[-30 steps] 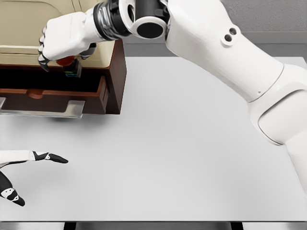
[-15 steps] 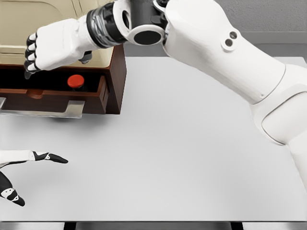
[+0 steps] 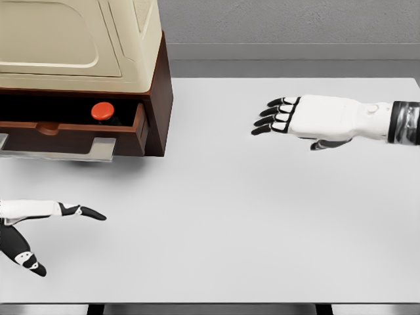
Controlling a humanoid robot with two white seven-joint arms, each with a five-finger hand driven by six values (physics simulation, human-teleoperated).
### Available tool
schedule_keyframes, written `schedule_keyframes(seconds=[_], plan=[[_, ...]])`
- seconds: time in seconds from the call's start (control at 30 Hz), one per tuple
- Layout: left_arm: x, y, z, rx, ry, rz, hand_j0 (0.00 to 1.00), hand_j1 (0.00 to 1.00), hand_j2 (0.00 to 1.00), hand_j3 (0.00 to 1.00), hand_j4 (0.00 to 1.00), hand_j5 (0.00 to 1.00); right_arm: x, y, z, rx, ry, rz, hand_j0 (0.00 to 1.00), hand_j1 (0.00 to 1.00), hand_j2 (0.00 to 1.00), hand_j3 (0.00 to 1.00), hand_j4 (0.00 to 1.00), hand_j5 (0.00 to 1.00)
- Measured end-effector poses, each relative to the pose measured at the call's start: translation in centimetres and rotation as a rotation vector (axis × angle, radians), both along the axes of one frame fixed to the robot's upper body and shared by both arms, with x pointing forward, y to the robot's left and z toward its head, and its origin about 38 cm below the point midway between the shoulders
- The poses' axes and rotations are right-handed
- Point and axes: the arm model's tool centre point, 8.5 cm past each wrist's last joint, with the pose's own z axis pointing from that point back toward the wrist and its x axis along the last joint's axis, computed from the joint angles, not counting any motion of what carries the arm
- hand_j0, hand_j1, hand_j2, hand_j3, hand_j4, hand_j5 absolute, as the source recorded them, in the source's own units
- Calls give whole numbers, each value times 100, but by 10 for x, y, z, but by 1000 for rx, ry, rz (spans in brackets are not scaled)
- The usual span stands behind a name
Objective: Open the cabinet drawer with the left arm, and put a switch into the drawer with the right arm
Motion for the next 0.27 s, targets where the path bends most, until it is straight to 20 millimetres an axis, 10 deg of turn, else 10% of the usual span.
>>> schedule_keyframes(seconds=[0.27], plan=[[5,-3,2,-5,-12,-8,100,100,100,100,100,100,0,-39,23,22,-30,-94,100,100,100,100,100,100]])
